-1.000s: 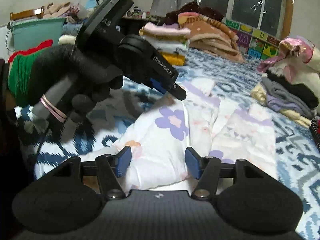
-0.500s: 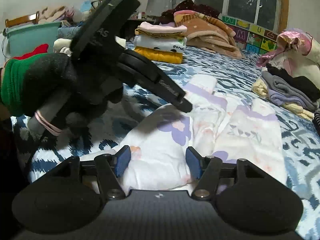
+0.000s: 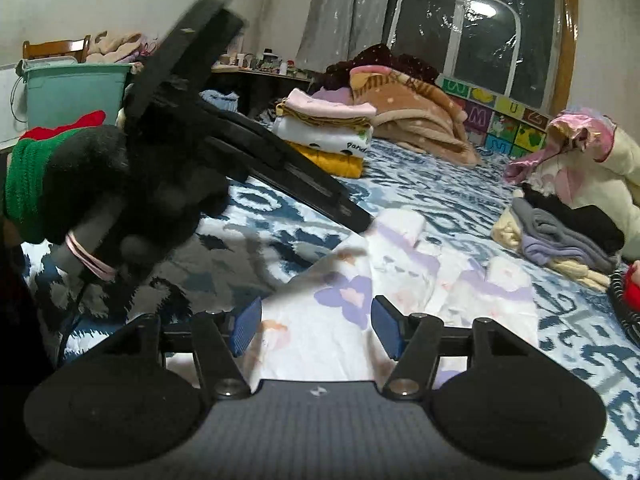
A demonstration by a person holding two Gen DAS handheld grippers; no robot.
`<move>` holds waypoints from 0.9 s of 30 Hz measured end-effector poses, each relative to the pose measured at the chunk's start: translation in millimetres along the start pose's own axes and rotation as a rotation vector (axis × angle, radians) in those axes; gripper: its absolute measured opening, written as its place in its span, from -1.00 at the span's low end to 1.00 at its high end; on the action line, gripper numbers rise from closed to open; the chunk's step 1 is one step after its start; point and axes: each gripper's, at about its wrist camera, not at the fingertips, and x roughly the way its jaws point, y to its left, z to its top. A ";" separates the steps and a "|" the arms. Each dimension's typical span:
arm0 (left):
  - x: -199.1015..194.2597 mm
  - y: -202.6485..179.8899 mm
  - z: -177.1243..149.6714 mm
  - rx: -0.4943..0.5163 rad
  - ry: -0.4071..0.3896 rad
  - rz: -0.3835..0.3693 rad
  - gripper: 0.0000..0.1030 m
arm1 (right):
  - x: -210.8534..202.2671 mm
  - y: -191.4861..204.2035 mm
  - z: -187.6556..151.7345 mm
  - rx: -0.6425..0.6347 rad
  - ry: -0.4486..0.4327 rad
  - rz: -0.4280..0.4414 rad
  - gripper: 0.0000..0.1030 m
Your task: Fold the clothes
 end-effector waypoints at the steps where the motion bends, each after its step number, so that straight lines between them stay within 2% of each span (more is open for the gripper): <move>1: 10.6 -1.7 -1.8 0.005 0.027 0.014 -0.66 | 9.5 -3.0 -5.8 0.022 0.046 0.012 0.20; 4: 35.2 -3.7 -5.8 0.010 0.088 0.050 -0.58 | 21.9 -25.6 -20.4 0.175 0.071 0.081 0.22; 8: 37.1 -2.3 -4.2 -0.007 0.079 0.047 -0.53 | 24.8 -29.1 -12.7 0.169 0.107 0.093 0.22; 11: 20.5 -2.5 -3.0 -0.021 0.026 0.055 -0.52 | 12.8 -29.5 -8.9 0.186 0.094 0.090 0.21; 13: 4.3 -1.7 -2.5 -0.058 -0.009 0.059 -0.40 | -10.2 -32.0 -6.5 0.199 0.053 0.089 0.21; 15: -12.6 -0.8 -3.5 -0.102 -0.041 0.062 -0.28 | -33.7 -40.6 -7.5 0.223 0.011 0.086 0.22; 18: -36.6 -0.3 -12.1 -0.178 -0.064 0.056 -0.27 | -66.9 -66.0 -14.9 0.292 -0.047 0.044 0.22; 22: -66.7 -16.2 -22.1 -0.154 -0.075 0.050 -0.31 | -97.8 -105.5 -40.7 0.409 -0.071 -0.032 0.09; 25: -85.4 -29.1 -31.0 -0.137 -0.075 0.035 -0.33 | -107.7 -126.4 -61.0 0.505 -0.081 -0.056 -0.08; 27: -89.5 -37.9 -41.2 -0.126 -0.050 0.040 -0.33 | -109.6 -130.3 -67.6 0.521 -0.083 -0.057 -0.11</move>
